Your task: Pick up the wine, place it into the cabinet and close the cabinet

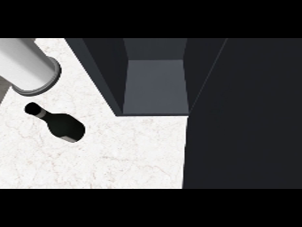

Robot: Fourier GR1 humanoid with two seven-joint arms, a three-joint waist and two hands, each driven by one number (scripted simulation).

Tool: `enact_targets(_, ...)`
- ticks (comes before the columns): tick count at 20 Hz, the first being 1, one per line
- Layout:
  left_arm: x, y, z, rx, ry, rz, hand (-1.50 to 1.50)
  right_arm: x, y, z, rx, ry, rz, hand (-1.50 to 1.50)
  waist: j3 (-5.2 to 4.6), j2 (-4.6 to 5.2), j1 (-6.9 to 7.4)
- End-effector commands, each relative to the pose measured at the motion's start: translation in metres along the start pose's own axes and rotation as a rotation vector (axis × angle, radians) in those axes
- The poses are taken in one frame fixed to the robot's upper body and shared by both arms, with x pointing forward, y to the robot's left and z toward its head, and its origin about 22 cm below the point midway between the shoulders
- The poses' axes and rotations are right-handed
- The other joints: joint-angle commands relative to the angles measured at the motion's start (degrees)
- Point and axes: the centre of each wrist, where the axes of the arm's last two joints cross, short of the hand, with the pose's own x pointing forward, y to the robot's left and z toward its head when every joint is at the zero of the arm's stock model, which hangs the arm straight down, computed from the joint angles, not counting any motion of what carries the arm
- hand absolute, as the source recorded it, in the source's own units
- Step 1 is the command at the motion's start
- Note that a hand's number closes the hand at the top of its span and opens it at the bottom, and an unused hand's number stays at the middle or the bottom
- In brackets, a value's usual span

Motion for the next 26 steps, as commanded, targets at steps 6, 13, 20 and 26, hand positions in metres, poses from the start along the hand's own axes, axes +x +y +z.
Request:
enact_targets(6, -0.040, 0.027, -0.026, 0.023, 0.100, 0.012, -1.50, 0.029, 0.012, 0.019, 0.043, -0.063, -0.046, -1.50, -0.05, 0.11, -0.58)
enact_targets(13, -0.063, 0.047, -0.011, -0.001, 0.131, 0.005, -1.50, 0.028, 0.006, 0.016, 0.036, -0.048, -0.022, -1.50, -0.01, 0.03, 0.09)
enact_targets(20, -0.100, 0.048, -0.032, 0.045, 0.137, -0.001, -1.50, 0.037, 0.018, 0.021, 0.042, -0.052, -0.050, -1.50, -0.04, 0.01, -0.28)
enact_targets(26, -0.110, 0.076, -0.018, 0.069, 0.125, -0.043, -1.50, 0.024, 0.011, 0.016, 0.034, -0.038, -0.033, -1.50, -0.03, 0.09, -0.10)
